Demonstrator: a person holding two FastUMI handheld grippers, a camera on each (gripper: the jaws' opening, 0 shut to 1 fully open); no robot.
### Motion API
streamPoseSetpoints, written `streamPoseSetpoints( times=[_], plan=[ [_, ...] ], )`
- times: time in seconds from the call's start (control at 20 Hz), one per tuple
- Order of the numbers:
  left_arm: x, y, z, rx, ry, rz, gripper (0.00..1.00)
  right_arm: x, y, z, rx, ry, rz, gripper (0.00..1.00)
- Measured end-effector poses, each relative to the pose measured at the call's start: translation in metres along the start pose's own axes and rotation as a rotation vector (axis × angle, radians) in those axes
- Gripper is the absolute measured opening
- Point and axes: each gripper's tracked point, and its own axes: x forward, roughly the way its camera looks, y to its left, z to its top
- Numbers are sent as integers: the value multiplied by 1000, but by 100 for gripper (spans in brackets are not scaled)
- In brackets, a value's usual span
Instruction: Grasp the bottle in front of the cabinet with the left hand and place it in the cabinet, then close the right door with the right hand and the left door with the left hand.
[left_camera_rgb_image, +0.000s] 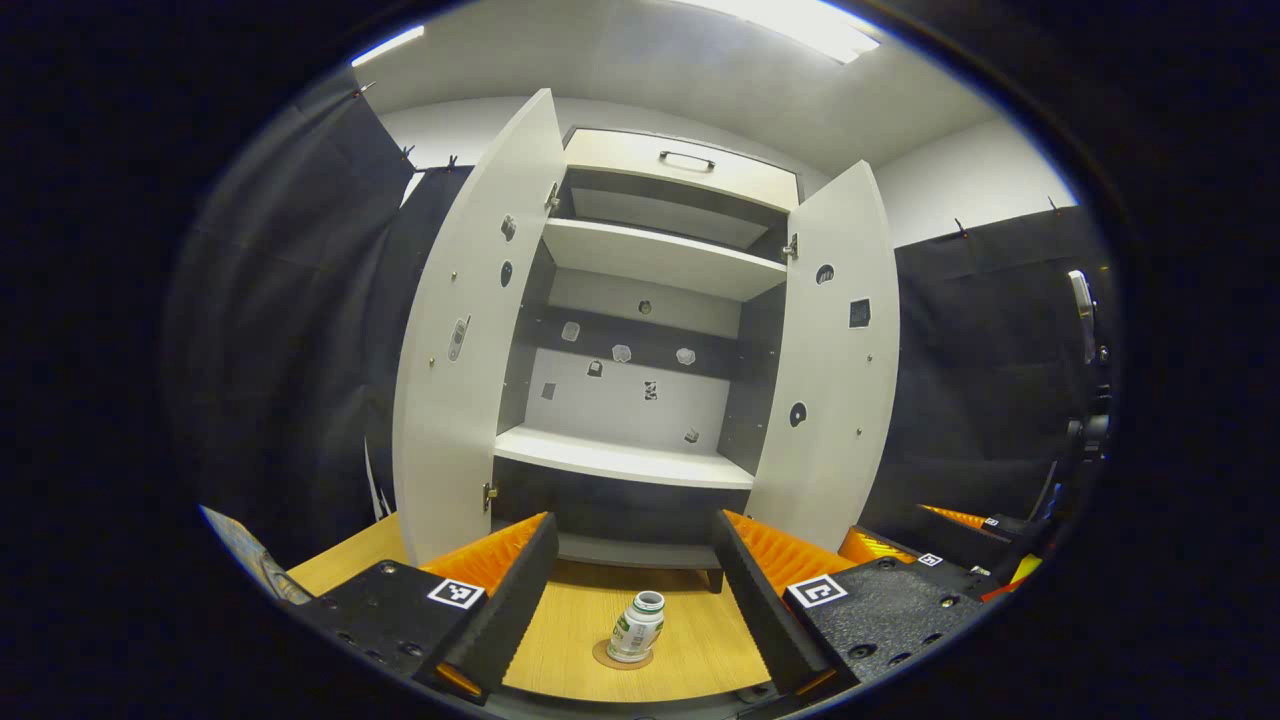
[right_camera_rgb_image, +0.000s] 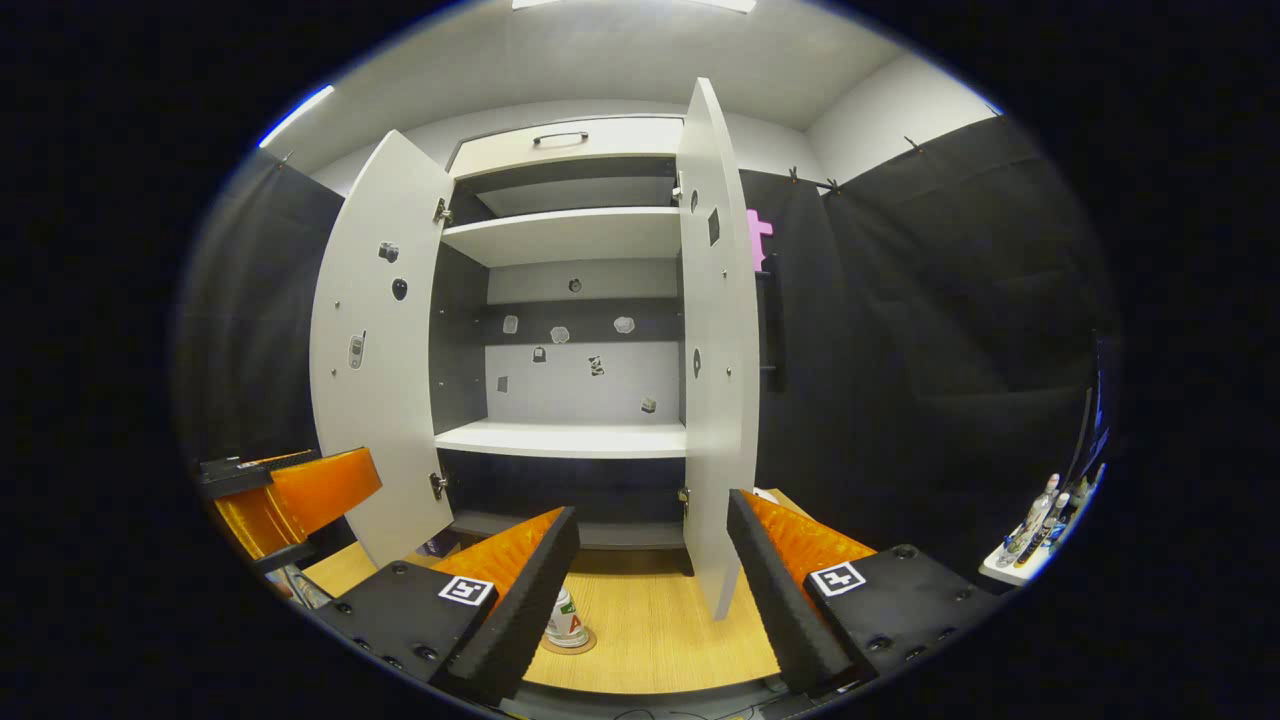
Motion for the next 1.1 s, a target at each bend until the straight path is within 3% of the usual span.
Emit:
streamPoseSetpoints(
  times=[0.45, 0.5, 0.6, 0.85, 1.1],
  plan=[
    [-19, -22, -5, 30, 4, 111, 92, -2, 0, -8, 9, 17, 153, 99],
    [-21, -21, -6, 25, 6, 124, 97, 0, 0, -7, 11, 14, 163, 99],
    [-22, -22, -7, 21, 1, 139, 95, 1, -1, -5, 14, 5, 178, 99],
    [-13, -23, -10, 31, -10, 137, 95, 8, -4, 0, 16, -1, 179, 99],
    [7, -26, -30, 83, -18, 79, 95, 13, -15, 0, 24, 8, 142, 99]
  ],
)
